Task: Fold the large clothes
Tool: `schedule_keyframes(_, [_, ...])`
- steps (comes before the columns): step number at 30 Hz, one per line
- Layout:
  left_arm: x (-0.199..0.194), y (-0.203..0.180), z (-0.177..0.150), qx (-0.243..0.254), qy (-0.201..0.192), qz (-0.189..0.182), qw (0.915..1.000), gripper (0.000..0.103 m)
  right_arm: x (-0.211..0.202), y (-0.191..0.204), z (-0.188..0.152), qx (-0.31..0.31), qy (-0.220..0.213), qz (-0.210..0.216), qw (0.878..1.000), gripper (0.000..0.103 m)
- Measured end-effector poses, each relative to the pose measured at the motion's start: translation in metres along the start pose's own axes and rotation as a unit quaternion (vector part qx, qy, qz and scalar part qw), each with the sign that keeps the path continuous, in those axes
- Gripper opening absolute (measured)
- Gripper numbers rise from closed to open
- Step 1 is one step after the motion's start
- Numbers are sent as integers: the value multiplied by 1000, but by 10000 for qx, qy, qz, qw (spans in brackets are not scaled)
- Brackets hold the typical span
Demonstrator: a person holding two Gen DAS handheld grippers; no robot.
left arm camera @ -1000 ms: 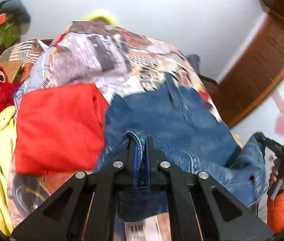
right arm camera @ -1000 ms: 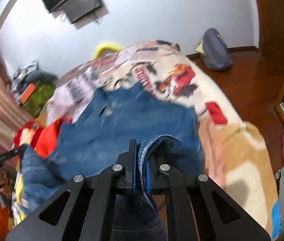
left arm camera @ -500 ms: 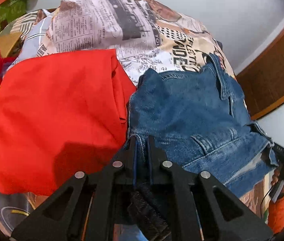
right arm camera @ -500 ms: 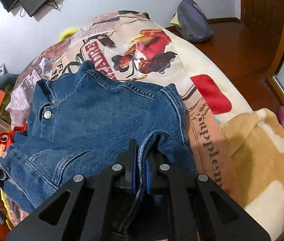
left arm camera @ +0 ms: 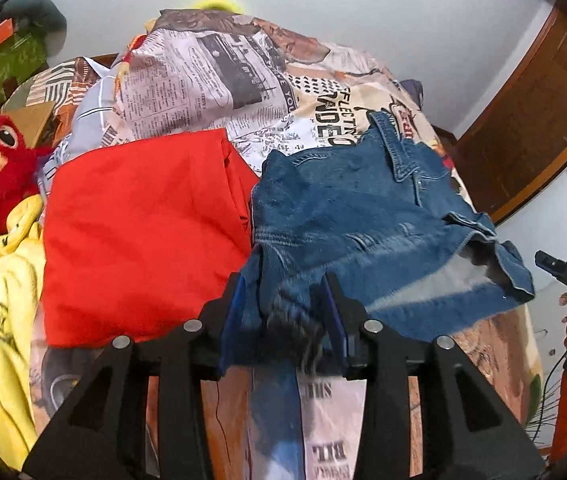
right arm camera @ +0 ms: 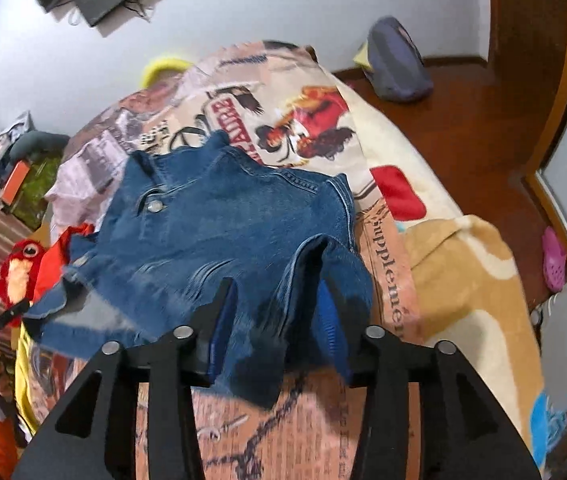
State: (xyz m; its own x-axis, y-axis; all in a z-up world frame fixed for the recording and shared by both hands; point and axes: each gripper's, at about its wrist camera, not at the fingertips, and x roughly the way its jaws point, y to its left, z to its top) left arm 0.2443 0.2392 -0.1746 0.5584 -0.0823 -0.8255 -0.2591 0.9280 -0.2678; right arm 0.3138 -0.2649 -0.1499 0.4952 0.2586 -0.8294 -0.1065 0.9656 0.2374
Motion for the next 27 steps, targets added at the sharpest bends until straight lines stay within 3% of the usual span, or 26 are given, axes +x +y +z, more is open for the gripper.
schedule_keyframes(9, [-6,-12,-28,152,188,-144,9996,39,-7,28,-30,-557,70,-139,9983,41])
schedule_keyframes(14, [12,-22,-33,504,187,423,9977,39,8,42,-45,-1148,141,-441,9923,44])
schedule_keyframes(18, [23,-24,-26,672,-23,849,9941,39,28,38,-43,-1195,56,-903,9887,44])
schedule_keyframes(20, [28,-26,-22,819,-83,1010,9915,33,41,33,-39,-1109,324,-907,9892,44])
schedule_keyframes(26, [28,-34,-11,1129,-388,1335,9838,10,38,28,-37,-1091,-63,-811,9907,42])
schedule_keyframes(27, [24,-36,-8,1120,-512,1363,9830,10,33,28,-33,-1082,-272,-908,9896,27])
